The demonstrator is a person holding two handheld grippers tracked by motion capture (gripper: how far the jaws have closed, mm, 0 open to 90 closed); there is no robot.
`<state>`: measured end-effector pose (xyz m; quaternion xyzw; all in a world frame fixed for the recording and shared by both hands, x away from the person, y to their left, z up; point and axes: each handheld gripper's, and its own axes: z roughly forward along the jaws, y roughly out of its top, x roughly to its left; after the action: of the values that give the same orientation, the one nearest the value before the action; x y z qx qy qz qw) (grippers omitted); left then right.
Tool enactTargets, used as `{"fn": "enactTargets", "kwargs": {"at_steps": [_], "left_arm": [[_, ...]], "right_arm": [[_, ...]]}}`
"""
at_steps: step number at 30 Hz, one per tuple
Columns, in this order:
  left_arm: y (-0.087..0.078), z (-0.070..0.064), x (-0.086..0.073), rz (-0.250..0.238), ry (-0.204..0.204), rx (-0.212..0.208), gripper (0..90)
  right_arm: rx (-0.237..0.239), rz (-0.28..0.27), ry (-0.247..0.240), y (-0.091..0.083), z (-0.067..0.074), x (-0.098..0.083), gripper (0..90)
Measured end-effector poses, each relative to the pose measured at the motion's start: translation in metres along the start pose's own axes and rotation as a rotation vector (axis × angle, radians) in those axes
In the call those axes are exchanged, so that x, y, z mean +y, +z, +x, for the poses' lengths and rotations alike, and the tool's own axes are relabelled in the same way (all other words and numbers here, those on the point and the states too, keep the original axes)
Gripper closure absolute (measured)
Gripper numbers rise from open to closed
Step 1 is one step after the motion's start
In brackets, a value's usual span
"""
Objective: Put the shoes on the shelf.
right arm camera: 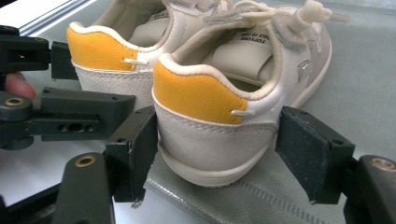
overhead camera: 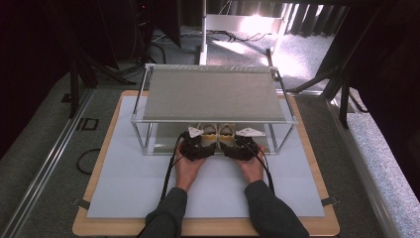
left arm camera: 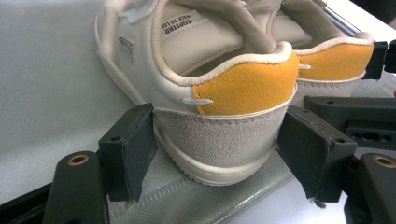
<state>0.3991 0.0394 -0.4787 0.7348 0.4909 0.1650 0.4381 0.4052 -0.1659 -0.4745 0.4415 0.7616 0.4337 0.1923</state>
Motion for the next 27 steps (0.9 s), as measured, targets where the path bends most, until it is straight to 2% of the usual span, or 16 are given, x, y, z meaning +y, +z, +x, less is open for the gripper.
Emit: {"fn": "enactTargets", "kwargs": {"at_steps": [2,4,7,13,16,19,27], "left_arm": [[0.000,0.000,-0.001,-0.010,-0.009,-0.007,27.5],[-0.002,0.001,-0.002,-0.007,-0.001,0.003,25.8],[-0.005,0.002,-0.002,-0.010,0.006,0.008,25.5],[-0.016,0.004,-0.005,-0.034,-0.004,0.009,25.6],[-0.027,0.008,-0.009,-0.015,0.014,-0.016,26.6],[-0.037,0.012,-0.013,-0.015,0.024,-0.028,27.3],[-0.066,0.025,-0.028,-0.020,0.040,-0.024,27.6]], "right_arm": [[-0.004,-0.007,0.003,-0.001,0.001,0.000,29.3],[-0.009,-0.015,0.005,-0.004,0.002,0.000,27.8],[0.000,-0.021,0.014,-0.009,0.001,-0.001,27.5],[0.018,-0.033,0.019,-0.019,0.004,-0.005,27.1],[0.027,-0.028,0.002,-0.030,0.008,-0.009,27.3],[0.013,-0.018,-0.001,-0.038,0.006,-0.011,27.6],[-0.008,-0.006,-0.011,-0.057,-0.005,-0.021,27.7]]}}
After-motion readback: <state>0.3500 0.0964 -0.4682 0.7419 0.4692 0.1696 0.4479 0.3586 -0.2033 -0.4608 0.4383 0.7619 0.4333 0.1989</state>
